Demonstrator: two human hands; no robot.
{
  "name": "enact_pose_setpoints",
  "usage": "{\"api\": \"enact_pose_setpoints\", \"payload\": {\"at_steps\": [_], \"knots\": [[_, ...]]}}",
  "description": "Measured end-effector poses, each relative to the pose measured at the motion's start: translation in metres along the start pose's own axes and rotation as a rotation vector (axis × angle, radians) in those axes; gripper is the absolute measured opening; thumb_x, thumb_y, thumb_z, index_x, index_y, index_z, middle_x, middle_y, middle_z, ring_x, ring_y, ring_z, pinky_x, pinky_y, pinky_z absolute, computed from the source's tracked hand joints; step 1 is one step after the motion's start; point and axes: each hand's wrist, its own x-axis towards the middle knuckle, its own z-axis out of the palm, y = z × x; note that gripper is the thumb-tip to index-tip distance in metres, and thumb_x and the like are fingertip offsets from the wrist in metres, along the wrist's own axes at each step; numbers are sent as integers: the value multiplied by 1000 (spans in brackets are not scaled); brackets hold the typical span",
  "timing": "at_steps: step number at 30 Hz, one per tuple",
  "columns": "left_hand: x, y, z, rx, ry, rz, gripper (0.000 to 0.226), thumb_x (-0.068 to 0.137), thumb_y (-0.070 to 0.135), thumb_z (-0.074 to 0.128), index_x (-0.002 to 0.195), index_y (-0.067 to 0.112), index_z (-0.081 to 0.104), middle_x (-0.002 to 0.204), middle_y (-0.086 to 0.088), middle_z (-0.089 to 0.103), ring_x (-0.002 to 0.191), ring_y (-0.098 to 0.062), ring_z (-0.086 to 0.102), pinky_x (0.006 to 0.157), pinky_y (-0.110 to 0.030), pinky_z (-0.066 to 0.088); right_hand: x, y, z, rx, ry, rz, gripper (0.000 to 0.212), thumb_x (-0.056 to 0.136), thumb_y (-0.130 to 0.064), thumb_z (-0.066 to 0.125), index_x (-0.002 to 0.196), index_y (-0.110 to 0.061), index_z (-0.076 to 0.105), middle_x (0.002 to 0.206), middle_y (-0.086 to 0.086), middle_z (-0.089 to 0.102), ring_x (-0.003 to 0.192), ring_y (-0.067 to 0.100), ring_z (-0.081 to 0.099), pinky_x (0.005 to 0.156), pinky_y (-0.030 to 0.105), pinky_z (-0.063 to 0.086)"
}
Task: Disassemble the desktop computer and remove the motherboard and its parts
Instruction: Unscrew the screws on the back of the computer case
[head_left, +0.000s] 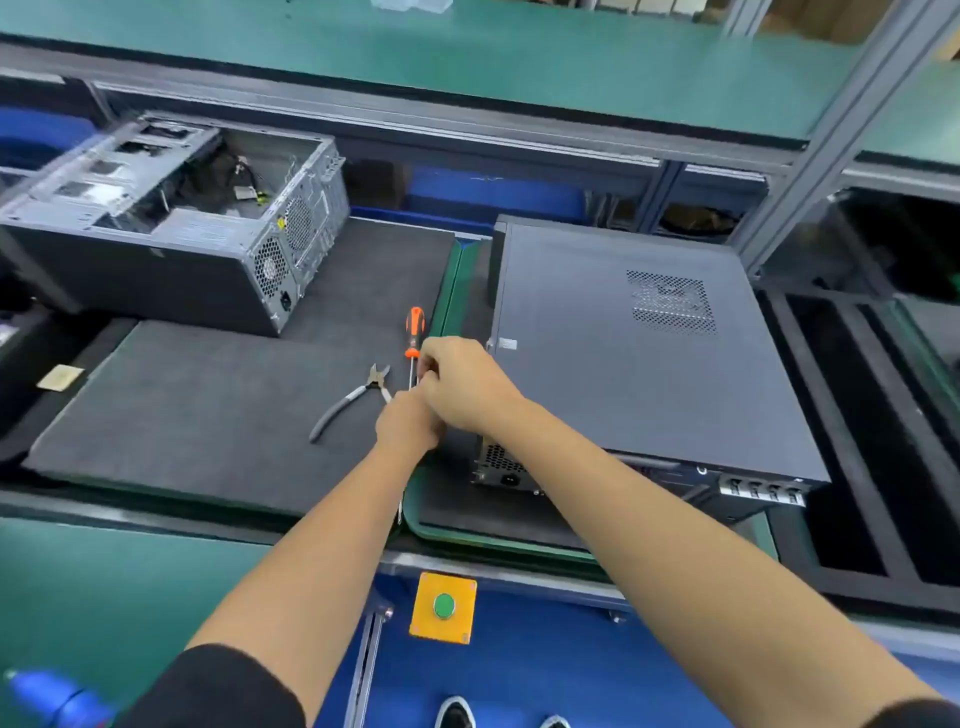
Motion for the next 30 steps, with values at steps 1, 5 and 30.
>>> {"api": "enact_pose_setpoints", "payload": {"at_steps": [1,5,30], "knots": [[0,0,1,20,-18,-9,34,95,14,47,128,7,52,126,-13,59,116,-31,56,91,-36,46,1,-2,2,-2,-17,-1,15,85,-2,45,88,-8,58,101,12,62,91,29,56,76,39,49],[-2,6,9,105,4,60,42,98,21,45,139,14,43,140,-8,49,129,-25,46,98,-31,40,4,-1,5,-4,-35,9,14,86,-4,45,85,-11,56,99,10,62,89,29,56,74,38,50],[-22,59,-84,-594,241,58,23,80,23,60,70,3,64,67,-11,63,71,-32,61,56,-26,47,-38,20,-36,142,225,109,11,90,-17,50,96,-9,50,101,10,54,80,24,52,57,31,36]]}}
